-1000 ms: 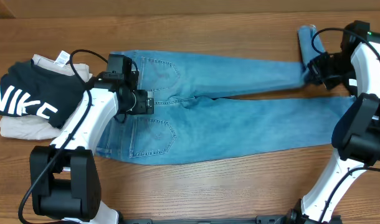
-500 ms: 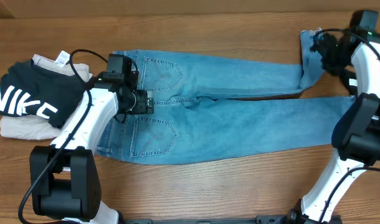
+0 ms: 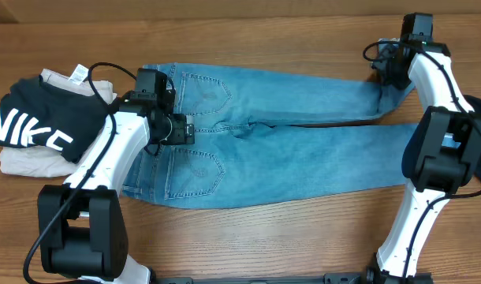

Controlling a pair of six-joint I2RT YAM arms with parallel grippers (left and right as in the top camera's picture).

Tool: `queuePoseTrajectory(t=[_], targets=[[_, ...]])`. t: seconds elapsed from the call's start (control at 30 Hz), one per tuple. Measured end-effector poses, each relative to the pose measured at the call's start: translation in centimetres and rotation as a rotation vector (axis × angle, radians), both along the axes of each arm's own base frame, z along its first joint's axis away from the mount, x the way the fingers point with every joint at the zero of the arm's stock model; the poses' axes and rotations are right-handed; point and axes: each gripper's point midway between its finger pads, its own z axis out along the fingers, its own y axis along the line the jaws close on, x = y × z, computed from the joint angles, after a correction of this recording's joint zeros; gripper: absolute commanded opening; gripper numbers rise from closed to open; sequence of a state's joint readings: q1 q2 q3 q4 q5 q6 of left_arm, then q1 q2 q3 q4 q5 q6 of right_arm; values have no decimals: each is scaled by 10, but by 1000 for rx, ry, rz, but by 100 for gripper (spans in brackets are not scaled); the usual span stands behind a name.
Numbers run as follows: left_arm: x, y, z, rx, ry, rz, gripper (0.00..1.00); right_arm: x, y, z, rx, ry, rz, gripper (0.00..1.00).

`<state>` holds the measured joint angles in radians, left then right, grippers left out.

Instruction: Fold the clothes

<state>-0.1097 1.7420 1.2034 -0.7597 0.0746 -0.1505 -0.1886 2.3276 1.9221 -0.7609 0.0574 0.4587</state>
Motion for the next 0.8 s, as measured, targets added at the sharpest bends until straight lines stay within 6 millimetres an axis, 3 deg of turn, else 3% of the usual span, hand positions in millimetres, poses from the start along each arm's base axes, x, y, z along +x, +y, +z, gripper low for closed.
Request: queuePoseTrajectory(t=[0.1,0.13,0.17,0.2,0.33,0.4,0.47,0.5,0.53,0.63,0.67,0.73,0.8], targets=[[0,0,0,0,0,0,89,-4,0,-2,0,18,-2,42],[0,0,0,0,0,0,89,-4,0,-2,-1,19,-2,38],[0,0,0,0,0,0,89,-4,-1,-2,-2,19,-3,31],[0,0,0,0,0,0,89,-5,-1,-3,-2,19,-4,4],[0,0,0,0,0,0,89,-4,13,-7,77,11,41,4],[0,0,0,-1,1,0,89,19,40,10,264,-120,141,4],[-1,0,0,0,2,0,89,52,55,58,457,-356,253,4],[-1,0,0,0,3,0,89,63,50,91,537,-473,289,4],[-1,0,0,0,3,0,89,62,39,110,571,-517,286,4],[0,0,0,-1,-1,0,90,35,-13,142,627,-523,171,31],[1,0,0,-1,-6,0,90,19,-32,141,641,-481,95,40],[5,-1,1,-4,-23,0,90,-17,-81,125,623,-377,-100,39],[8,-1,2,-5,-34,0,91,-47,-109,99,560,-261,-232,39]])
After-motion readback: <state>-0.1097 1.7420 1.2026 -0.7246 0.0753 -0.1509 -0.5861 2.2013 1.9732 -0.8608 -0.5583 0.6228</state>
